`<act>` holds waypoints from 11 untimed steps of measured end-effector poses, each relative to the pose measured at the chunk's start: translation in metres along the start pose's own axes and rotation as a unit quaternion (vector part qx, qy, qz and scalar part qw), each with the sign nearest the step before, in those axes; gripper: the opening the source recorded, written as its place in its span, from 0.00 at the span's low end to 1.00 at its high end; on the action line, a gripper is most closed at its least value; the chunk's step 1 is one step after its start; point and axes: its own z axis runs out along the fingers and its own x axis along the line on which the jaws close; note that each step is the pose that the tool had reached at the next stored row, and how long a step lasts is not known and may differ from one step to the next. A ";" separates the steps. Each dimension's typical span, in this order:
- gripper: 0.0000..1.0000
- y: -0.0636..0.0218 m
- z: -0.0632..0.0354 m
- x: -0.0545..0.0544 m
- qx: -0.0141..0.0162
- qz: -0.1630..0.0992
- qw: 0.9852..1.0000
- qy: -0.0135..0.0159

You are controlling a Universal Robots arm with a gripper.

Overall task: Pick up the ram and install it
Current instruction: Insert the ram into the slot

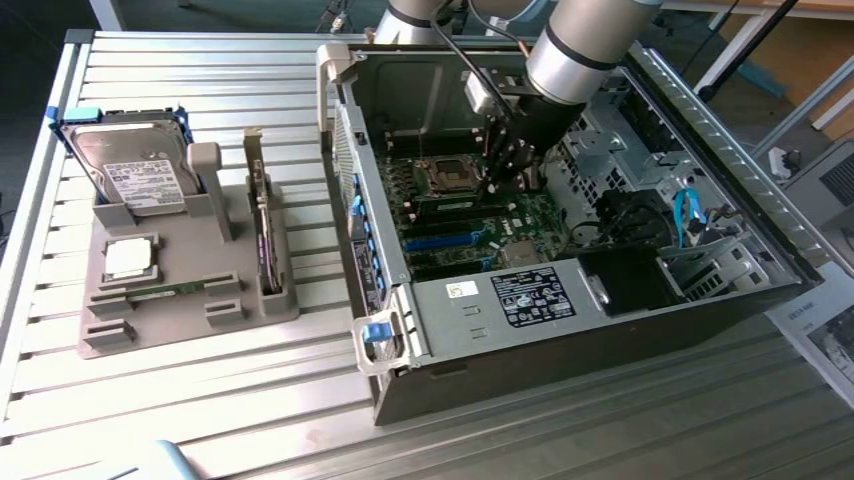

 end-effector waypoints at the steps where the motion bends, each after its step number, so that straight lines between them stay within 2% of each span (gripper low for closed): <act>1: 0.12 0.0000 -0.0001 0.000 0.000 0.000 1.000 0.000; 11: 0.12 0.0001 0.0011 0.001 0.000 0.000 1.000 0.000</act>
